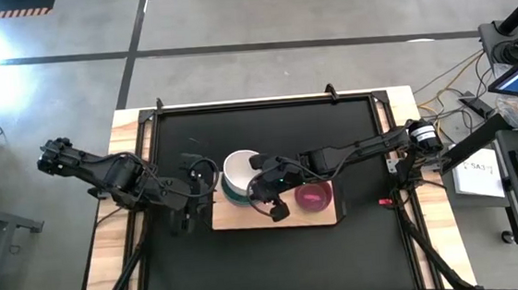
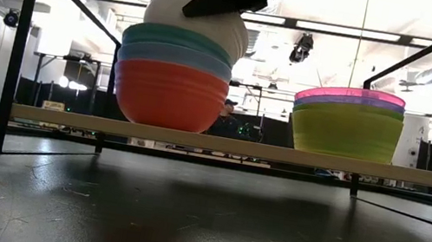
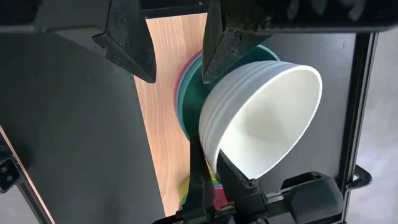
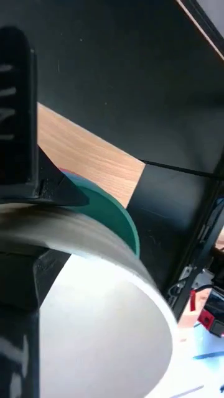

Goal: Place and stack bowls onto a shelf
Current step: Stack the white bowl on top of the green bowl on the shelf, then return to Home Position

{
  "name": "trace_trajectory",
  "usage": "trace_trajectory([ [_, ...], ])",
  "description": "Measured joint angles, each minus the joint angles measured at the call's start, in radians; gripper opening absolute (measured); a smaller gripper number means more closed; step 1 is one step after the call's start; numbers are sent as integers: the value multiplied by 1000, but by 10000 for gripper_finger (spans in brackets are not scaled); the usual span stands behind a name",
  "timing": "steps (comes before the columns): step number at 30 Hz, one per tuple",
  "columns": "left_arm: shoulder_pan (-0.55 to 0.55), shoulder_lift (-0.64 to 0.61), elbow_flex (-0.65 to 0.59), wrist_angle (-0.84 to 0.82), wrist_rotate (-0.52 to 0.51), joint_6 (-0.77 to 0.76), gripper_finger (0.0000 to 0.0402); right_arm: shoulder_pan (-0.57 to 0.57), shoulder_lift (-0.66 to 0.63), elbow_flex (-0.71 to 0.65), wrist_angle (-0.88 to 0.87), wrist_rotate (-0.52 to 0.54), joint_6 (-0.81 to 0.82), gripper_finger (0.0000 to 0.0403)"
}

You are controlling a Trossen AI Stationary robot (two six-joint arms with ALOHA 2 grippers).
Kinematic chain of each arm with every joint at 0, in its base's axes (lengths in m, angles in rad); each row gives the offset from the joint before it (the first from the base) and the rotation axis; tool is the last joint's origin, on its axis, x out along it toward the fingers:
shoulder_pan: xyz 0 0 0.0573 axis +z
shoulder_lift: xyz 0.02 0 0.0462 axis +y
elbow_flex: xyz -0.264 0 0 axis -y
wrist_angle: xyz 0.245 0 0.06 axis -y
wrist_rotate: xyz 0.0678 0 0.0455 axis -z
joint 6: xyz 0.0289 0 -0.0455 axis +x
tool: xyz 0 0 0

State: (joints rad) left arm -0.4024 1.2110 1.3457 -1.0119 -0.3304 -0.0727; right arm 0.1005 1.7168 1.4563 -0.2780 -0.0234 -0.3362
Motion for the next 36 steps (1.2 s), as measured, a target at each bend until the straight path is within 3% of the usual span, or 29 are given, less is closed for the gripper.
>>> trace_trajectory([
  [7,0,0,0,0,0,0,113,0,0,0,-1,0,-31,48],
  [14,0,0,0,0,0,0,113,0,0,0,-1,1,-42,95],
  [21,0,0,0,0,0,0,113,4,0,0,7,129,-132,136],
  [36,0,0,0,0,0,0,113,65,-1,5,-7,106,-214,105],
])
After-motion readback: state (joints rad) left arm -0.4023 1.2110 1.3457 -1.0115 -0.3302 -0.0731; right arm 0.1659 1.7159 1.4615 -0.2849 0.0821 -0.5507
